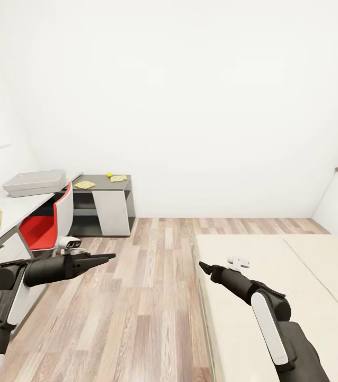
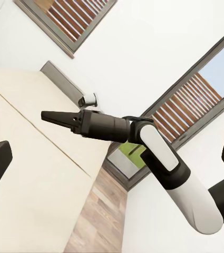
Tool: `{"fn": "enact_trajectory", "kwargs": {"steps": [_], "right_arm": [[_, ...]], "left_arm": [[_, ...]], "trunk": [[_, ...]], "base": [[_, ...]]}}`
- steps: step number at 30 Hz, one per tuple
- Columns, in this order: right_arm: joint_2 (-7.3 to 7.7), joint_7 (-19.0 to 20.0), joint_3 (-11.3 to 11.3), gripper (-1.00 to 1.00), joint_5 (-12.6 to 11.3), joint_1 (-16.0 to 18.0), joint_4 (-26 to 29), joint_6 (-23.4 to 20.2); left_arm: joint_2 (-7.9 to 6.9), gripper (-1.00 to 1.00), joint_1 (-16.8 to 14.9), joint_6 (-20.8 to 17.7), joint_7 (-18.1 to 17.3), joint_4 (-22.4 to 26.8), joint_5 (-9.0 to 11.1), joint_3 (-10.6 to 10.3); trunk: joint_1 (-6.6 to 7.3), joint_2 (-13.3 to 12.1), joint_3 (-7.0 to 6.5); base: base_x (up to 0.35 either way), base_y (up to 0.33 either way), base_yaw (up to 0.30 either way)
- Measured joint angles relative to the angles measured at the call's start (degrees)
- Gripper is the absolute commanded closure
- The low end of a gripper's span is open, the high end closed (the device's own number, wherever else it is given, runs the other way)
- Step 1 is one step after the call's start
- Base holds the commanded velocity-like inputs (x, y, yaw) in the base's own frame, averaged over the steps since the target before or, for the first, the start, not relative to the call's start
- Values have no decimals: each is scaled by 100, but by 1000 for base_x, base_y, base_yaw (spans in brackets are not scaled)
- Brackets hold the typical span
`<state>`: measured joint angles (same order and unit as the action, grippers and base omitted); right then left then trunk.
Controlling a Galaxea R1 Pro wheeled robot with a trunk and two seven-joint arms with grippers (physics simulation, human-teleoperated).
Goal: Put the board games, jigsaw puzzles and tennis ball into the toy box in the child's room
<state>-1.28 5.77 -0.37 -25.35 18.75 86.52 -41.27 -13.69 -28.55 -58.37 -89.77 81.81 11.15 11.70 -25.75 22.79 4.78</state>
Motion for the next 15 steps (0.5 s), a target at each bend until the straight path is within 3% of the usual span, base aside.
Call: {"fn": "enact_trajectory", "kwargs": {"steps": [15], "right_arm": [[0, 0, 0, -100, 0, 0, 0, 0]], "left_arm": [[0, -100, 0, 0, 0, -1, -6, 0]], "trunk": [[0, 0, 0]], "base": [[0, 180, 0]]}}
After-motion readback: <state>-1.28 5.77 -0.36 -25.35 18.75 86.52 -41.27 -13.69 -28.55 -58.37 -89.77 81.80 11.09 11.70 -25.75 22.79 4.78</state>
